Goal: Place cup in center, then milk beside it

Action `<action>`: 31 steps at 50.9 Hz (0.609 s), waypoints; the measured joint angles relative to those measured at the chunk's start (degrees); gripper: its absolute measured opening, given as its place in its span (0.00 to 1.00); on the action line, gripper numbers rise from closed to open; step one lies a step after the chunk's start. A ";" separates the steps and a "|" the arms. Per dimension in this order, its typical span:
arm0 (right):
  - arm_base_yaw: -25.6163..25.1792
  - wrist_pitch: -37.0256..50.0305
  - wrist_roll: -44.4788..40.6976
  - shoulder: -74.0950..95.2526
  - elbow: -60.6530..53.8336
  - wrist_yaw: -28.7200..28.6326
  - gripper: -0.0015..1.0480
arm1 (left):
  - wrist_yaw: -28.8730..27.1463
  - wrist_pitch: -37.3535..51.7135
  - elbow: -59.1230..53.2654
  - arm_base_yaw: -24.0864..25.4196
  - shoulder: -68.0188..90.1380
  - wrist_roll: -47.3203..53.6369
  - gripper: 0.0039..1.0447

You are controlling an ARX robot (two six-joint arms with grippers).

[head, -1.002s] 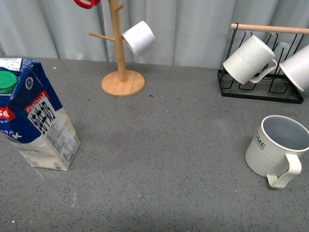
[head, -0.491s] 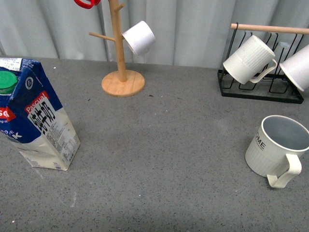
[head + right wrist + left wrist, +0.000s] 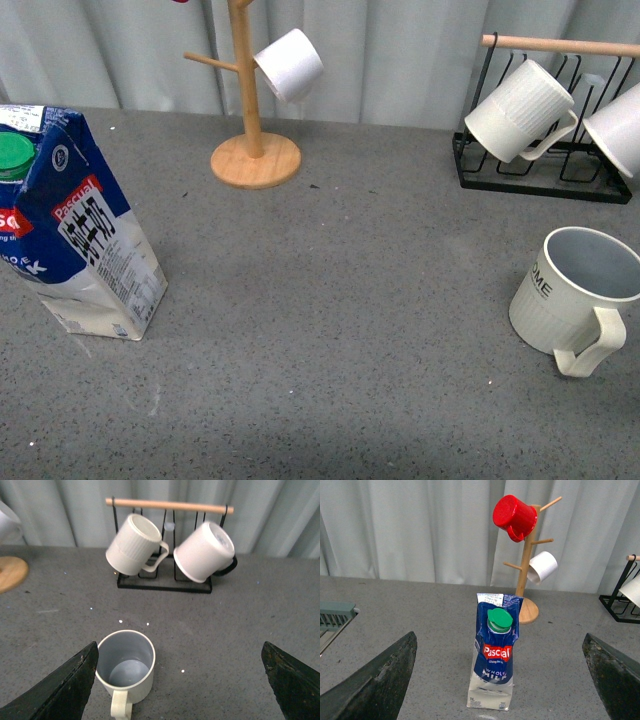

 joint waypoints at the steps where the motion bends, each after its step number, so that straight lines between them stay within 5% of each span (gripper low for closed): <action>1: -0.13 -0.31 0.72 3.28 1.64 0.07 0.91 | 0.00 0.00 0.00 0.00 0.00 -0.02 0.94; 18: 0.22 -12.07 6.36 39.21 26.77 -0.11 0.91 | 0.00 0.00 0.00 0.00 0.00 -0.02 0.94; 31: 0.52 -20.24 4.17 48.89 32.85 2.69 0.91 | 0.00 0.00 0.00 0.00 0.00 -0.02 0.94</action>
